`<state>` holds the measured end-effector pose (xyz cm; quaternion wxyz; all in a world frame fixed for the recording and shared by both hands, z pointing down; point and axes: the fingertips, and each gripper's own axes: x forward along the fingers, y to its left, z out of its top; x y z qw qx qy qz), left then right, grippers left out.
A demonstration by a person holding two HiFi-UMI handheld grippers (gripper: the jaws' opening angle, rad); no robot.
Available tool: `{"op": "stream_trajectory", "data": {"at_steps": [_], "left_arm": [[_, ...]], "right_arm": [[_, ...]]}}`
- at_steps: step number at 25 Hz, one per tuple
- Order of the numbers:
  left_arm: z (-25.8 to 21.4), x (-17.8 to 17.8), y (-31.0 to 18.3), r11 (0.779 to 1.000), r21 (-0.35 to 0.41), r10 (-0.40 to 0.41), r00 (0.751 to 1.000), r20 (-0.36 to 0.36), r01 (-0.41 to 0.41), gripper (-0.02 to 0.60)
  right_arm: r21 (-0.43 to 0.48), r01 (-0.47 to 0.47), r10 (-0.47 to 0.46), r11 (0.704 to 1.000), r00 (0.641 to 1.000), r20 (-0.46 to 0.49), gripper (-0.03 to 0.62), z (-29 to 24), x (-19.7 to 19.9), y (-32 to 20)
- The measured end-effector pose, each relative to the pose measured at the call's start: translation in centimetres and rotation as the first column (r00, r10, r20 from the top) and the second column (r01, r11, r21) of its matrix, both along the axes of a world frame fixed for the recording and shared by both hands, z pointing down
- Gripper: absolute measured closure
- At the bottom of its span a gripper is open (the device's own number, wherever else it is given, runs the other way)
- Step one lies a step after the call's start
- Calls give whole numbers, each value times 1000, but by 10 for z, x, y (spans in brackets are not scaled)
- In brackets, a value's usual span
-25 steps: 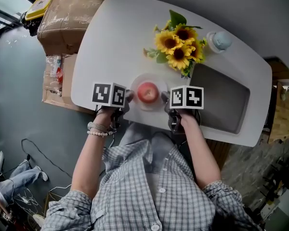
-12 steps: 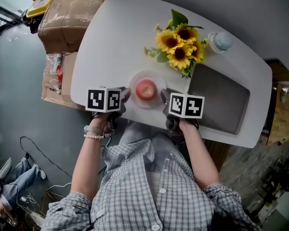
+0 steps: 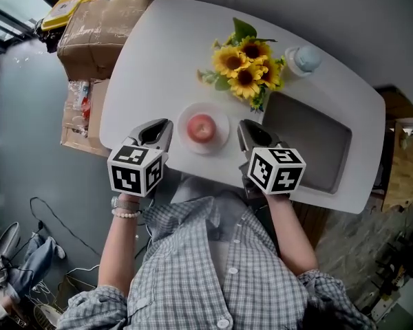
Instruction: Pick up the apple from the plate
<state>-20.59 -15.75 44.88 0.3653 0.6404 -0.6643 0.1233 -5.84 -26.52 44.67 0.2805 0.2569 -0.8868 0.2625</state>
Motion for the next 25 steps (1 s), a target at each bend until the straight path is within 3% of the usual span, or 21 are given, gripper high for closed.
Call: {"op": "stream_trajectory", "data": {"at_steps": [4, 9, 15, 18, 21, 25], "left_arm": [[-38, 19, -12, 992, 117, 48, 998, 51, -54, 566], [-77, 47, -25, 974, 190, 107, 989, 106, -125, 569], [-129, 76, -40, 934, 297, 138, 967, 212, -199, 571], [-155, 77, -41, 914, 360, 88, 957, 276, -188, 571], [-170, 77, -41, 899, 408, 49, 964, 262, -156, 571], [-179, 94, -45, 877, 431, 107, 961, 254, -212, 571]], "right_arm": [[146, 58, -66, 988, 997, 48, 556, -41, 6, 1], [329, 70, -108, 942, 989, 99, 560, -99, 24, 1], [420, 31, -129, 907, 970, 208, 560, -155, 47, 4], [475, 20, -143, 880, 964, 224, 560, -176, 57, 3], [541, 20, -162, 841, 963, 216, 560, -194, 65, -1], [589, -2, -162, 808, 960, 227, 560, -211, 76, -3]]}}
